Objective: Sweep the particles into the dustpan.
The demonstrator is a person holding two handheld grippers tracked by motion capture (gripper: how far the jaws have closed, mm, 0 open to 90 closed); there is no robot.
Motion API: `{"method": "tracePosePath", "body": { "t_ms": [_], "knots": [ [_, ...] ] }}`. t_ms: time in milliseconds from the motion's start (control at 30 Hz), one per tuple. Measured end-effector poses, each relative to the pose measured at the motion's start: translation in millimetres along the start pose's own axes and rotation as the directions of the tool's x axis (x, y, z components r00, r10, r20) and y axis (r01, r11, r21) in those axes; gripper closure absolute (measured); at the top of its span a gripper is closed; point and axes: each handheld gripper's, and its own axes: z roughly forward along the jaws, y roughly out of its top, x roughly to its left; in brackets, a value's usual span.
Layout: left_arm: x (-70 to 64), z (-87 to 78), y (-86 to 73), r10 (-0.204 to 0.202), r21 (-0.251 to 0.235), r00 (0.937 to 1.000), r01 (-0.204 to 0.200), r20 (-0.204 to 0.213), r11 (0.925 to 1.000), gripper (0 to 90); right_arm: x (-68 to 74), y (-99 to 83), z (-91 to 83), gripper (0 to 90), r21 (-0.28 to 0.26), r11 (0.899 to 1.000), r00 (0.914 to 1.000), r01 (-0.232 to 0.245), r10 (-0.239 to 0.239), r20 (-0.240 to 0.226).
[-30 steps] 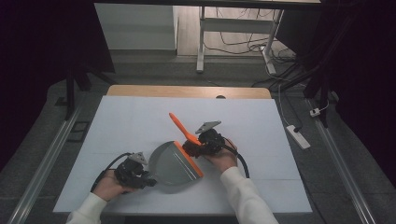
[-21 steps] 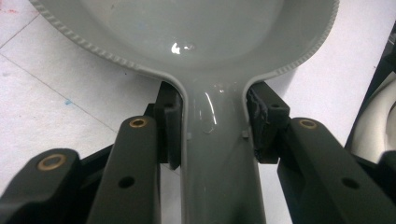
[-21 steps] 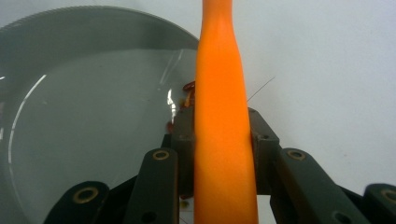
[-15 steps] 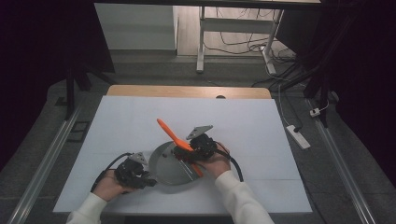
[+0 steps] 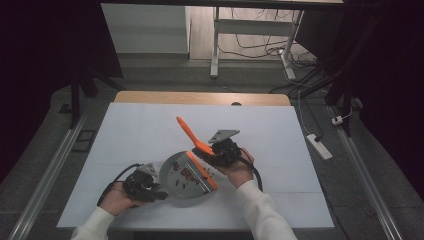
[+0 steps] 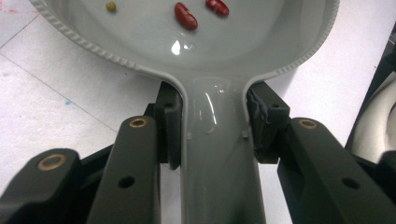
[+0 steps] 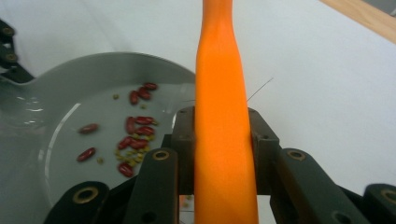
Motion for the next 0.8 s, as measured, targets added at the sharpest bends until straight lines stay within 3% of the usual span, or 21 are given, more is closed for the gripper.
{"method": "tracePosePath", "body": {
  "t_ms": [333, 567, 800],
  "knots": [
    [-0.4, -0.1, -0.1, -0.001, -0.001, 1.0, 0.001, -0.001, 1.0, 61.8, -19.9, -8.1, -8.3, 70.0, -0.014, 0.999, 0.9976, -0.049, 0.049, 0.049],
    [-0.3, -0.2, -0.1, 0.001, -0.001, 1.0, -0.001, -0.002, 1.0, 61.8, -26.8, -6.3, 15.1, 70.0, 0.053, 0.997, 0.997, -0.053, 0.049, 0.06],
    [-0.1, -0.4, -0.4, 0.001, -0.001, 1.0, -0.001, -0.001, 1.0, 61.8, -23.7, -6.3, 31.3, 70.0, 0.102, 0.994, 0.9977, -0.043, 0.037, 0.057]
  ]
}}
